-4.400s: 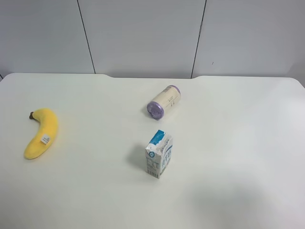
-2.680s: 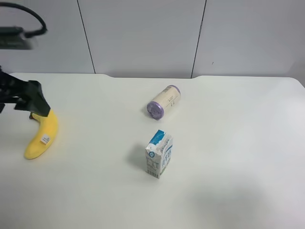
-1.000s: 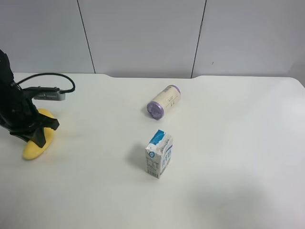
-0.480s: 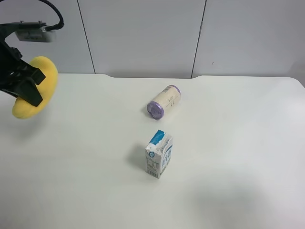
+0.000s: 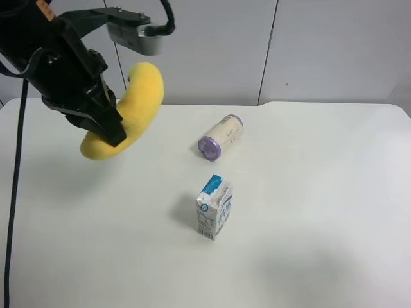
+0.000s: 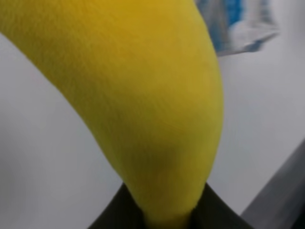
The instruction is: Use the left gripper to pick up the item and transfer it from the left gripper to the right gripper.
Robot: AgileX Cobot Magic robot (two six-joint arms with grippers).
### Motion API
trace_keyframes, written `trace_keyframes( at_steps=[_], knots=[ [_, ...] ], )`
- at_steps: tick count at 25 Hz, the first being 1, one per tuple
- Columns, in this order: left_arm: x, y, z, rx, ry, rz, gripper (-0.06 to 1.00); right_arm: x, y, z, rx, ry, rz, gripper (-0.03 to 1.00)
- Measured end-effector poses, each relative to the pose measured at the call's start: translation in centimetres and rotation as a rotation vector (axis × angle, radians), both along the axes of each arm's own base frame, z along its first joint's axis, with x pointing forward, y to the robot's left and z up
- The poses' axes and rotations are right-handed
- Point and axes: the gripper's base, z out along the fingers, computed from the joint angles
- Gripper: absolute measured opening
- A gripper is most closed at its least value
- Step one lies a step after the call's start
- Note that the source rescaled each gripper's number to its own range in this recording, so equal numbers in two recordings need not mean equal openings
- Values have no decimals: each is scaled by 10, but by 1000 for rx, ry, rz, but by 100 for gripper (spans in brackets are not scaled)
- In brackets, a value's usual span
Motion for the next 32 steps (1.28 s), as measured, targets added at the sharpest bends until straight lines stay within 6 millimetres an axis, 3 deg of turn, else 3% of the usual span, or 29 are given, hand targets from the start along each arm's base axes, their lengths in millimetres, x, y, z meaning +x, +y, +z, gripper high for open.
trace_keyframes(
  at_steps=[6, 11, 15, 19, 22, 26, 32],
  knots=[
    [-38, -43, 4, 1, -12, -201, 0, 0, 0, 0, 0, 0, 0, 100],
    [-63, -62, 3, 30, -39, -323, 0, 0, 3, 0, 27, 6, 18, 100],
    [-72, -69, 3, 41, -52, -370, 0, 5, 21, 16, 210, 70, 119, 100],
    [-73, -69, 3, 45, -57, -378, 0, 31, 47, 38, 365, 158, 274, 100],
    [-73, -69, 3, 45, -57, -378, 0, 58, 70, 44, 456, 240, 422, 100],
    [-73, -69, 3, 45, -57, -378, 0, 95, 95, 45, 574, 294, 586, 100],
    [-73, -69, 3, 47, -59, -378, 0, 145, 115, 30, 683, 341, 665, 100]
  ],
)
